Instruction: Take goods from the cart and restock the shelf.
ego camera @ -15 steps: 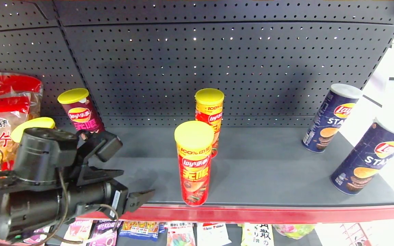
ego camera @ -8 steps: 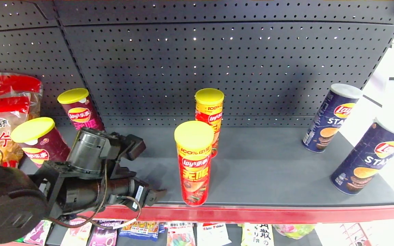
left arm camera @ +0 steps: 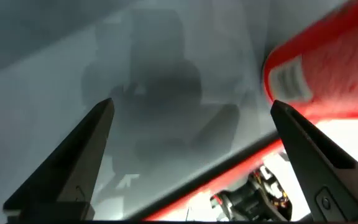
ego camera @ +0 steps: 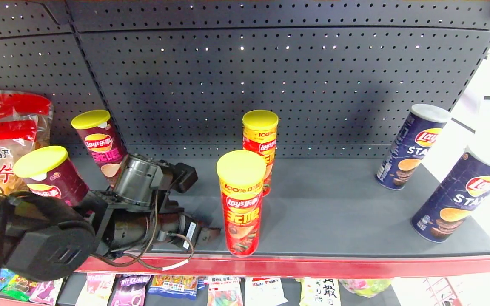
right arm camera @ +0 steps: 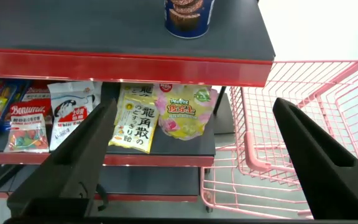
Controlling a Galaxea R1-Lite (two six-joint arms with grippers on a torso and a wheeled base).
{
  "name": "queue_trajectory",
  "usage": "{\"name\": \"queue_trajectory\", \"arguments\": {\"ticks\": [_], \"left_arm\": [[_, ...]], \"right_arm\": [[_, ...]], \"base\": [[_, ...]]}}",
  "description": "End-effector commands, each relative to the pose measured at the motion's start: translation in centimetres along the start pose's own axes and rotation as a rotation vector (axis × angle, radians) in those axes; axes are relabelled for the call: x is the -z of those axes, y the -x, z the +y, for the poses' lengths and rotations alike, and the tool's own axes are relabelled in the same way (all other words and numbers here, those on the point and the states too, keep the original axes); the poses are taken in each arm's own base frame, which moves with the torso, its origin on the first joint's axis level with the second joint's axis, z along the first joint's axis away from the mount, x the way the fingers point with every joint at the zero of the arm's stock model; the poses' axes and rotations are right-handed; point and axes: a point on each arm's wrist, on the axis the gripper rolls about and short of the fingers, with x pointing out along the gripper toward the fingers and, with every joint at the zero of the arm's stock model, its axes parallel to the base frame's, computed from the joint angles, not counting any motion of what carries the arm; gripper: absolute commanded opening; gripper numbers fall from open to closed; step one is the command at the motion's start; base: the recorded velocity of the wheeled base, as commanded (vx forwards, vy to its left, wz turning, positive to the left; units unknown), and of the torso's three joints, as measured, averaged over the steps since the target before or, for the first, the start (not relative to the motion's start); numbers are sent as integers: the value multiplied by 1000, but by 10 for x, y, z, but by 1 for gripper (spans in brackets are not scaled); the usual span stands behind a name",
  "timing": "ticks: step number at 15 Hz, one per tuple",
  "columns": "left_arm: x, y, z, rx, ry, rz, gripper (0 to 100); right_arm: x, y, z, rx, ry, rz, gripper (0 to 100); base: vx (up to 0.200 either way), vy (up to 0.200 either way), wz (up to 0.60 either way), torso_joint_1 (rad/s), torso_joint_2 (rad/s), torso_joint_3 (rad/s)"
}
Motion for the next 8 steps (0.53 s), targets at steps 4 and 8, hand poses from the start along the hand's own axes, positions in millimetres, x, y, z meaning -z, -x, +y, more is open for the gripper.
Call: {"name": "queue_trajectory", "arguments": {"ticks": [4, 8], "left_arm": [[1, -11, -6, 17, -14, -2, 100], [-4, -17, -8, 19, -15, -10, 100]], "right_arm": [[0, -1, 0, 0, 3, 6, 100], [0, -1, 0, 0, 3, 6, 100]], "base": [[0, 0, 0, 0, 0, 0], [0, 0, 0, 0, 0, 0]]}}
